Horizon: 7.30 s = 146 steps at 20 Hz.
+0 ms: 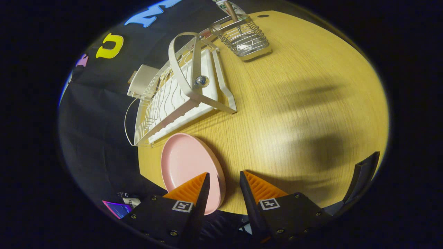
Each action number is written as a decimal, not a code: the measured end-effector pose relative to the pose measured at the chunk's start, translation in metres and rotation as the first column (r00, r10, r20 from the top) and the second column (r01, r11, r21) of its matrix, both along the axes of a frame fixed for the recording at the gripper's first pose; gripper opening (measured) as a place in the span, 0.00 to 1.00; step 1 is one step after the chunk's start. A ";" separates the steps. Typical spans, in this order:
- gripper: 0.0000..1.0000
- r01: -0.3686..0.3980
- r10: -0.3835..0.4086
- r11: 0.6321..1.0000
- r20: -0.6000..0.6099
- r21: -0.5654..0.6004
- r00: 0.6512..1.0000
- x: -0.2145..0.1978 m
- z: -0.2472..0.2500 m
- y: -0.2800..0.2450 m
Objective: Take the plate from the dish rack, then take the spoon from the basket and place it into the plate.
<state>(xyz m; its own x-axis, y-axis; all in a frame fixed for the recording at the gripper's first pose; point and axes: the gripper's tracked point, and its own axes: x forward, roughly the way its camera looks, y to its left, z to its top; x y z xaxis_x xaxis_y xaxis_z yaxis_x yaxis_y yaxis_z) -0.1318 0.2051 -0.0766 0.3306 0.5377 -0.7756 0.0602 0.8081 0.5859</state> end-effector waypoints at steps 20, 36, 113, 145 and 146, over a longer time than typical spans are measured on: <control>0.55 0.324 -0.306 0.946 0.332 0.002 0.892 0.140 0.101 -0.109; 0.97 0.478 -0.441 0.876 0.517 0.068 0.734 0.278 0.135 -0.146; 0.07 0.332 0.091 0.911 0.904 -0.246 0.419 0.061 0.127 0.122; 0.23 0.274 0.167 0.927 0.934 -0.258 0.316 0.023 0.181 0.106; 0.23 0.280 0.157 0.927 0.936 -0.250 0.315 0.024 0.184 0.103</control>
